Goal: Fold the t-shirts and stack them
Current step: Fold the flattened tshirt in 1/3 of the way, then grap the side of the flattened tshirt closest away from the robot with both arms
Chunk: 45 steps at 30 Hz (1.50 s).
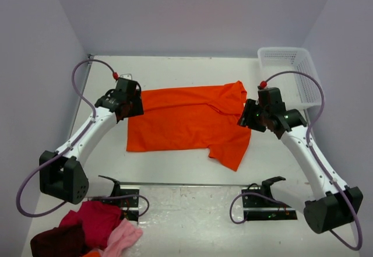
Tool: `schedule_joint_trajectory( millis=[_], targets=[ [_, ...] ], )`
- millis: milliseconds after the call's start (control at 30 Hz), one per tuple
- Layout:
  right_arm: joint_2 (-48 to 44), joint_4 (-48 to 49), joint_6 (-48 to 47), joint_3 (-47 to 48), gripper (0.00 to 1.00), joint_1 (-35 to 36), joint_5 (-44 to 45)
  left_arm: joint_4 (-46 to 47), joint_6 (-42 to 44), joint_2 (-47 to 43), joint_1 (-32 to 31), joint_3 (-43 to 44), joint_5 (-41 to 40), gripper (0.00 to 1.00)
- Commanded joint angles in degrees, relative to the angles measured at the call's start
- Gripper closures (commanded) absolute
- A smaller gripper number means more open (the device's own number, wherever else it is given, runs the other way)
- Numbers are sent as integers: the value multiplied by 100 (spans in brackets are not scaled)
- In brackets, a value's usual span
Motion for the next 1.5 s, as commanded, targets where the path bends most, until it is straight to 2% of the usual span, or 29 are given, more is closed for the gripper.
schedule_joint_trajectory(
  millis=[0, 67, 133, 233, 333, 400, 600, 700, 867, 1167, 1300, 1467],
  targets=[
    [-358, -824, 861, 10, 49, 14, -536, -394, -182, -467, -45, 55, -15, 33],
    [-542, -1115, 1195, -208, 54, 23, -572, -824, -208, -538, -45, 204, -23, 34],
    [-920, -1099, 1564, -428, 56, 23, -747, -1176, -313, -555, -360, 398, -339, 34],
    [-1281, -775, 2057, -867, 56, 23, -1020, -1011, -279, -1045, -520, 188, -358, 32],
    [-1606, -492, 2426, -1710, 58, 49, -1170, -1045, -147, -1065, -643, 82, -314, 32],
    [-1834, -326, 2523, -1931, 58, 49, -1310, -941, -155, -1249, -643, -32, -270, 32],
    [-1626, 280, 2761, -2801, 61, 49, -1433, -914, -270, -1338, -634, 46, -182, 32],
    [-1397, 396, 2875, -2908, 63, 58, -1145, -896, -287, -1198, -634, 231, -208, 32],
    [-738, 221, 2979, -2706, 60, 58, -889, -843, -305, -986, -643, 407, -85, 32],
    [-939, -360, 3314, -2548, 58, 49, -353, -878, -279, -758, -634, 574, -33, 32],
    [-755, -133, 3288, -2670, 51, 58, -466, -870, -331, -714, -643, 618, 46, 32],
    [-745, 105, 3385, -2881, 49, 49, -555, -957, -305, -644, -643, 855, 3, 31]
  ],
)
